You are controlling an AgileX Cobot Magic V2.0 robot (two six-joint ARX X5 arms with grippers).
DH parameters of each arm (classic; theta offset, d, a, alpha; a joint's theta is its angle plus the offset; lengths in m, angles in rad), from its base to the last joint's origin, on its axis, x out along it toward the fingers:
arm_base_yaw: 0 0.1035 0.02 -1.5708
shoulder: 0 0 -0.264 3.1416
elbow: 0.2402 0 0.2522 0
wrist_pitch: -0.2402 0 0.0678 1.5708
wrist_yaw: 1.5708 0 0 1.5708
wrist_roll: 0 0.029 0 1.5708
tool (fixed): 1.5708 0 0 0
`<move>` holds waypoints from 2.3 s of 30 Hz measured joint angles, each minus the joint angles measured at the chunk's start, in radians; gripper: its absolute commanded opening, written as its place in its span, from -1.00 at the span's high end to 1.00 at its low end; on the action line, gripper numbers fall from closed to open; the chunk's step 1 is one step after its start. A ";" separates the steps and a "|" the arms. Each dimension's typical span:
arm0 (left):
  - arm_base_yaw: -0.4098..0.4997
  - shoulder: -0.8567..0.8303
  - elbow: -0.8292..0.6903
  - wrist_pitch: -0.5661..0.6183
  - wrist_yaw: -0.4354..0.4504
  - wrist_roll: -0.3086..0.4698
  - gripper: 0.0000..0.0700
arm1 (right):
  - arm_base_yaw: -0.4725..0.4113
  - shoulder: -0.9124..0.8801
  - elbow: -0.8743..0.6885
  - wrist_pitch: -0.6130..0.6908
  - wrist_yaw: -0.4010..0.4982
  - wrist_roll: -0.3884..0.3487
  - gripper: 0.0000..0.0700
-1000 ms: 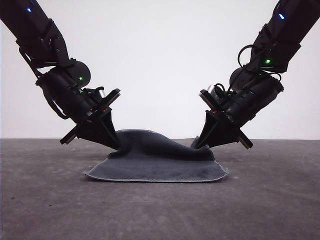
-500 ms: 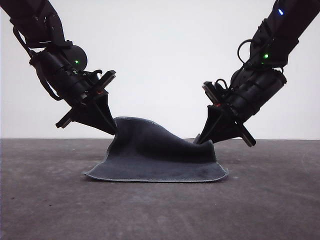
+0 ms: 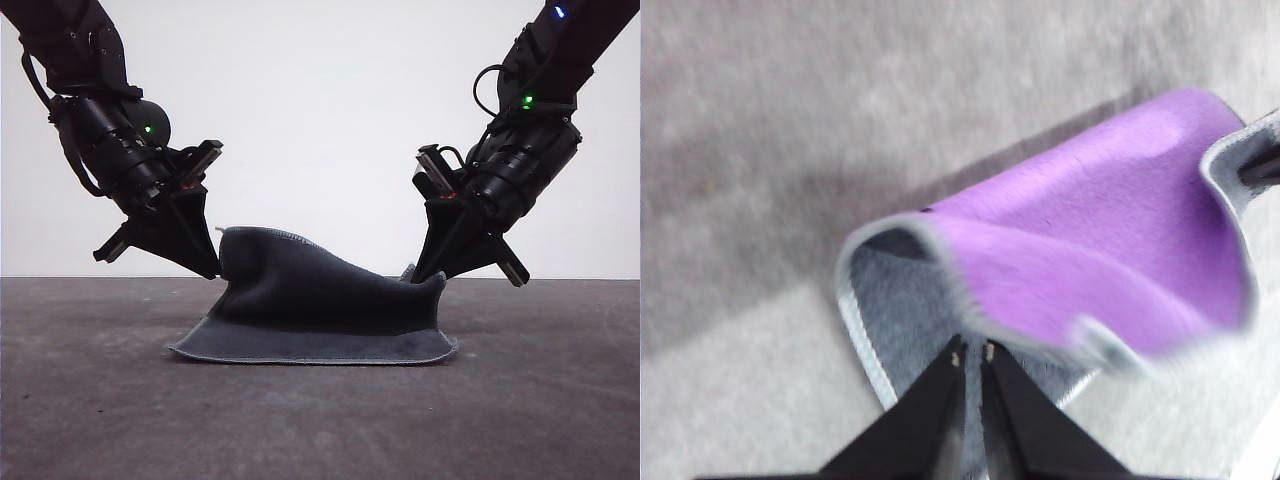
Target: Fold clothes
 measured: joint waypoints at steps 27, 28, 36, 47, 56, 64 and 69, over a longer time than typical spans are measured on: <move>0.000 -0.001 0.000 -0.093 0.000 0.045 0.97 | 0.024 0.000 0.000 -0.064 0.007 -0.023 0.90; 0.000 -0.001 0.000 -0.093 0.000 0.045 0.97 | 0.024 0.000 0.000 -0.069 0.007 -0.023 0.72; 0.000 -0.001 0.000 -0.093 0.000 0.045 0.97 | 0.024 0.000 0.000 -0.105 0.007 -0.023 -0.69; 0.004 -0.001 0.000 -0.097 0.000 0.051 0.73 | 0.007 0.000 0.007 -0.106 0.035 -0.030 -1.00; 0.029 -0.105 0.002 -0.149 -0.056 0.069 0.31 | -0.039 -0.012 0.079 -0.187 0.053 -0.040 -1.00; 0.061 -0.176 0.003 -0.224 -0.276 0.087 0.30 | -0.036 -0.138 0.077 -0.213 0.098 -0.057 -1.00; 0.091 -0.245 0.003 -0.236 -0.362 0.087 0.30 | -0.035 -0.221 0.077 -0.213 0.227 -0.040 -1.00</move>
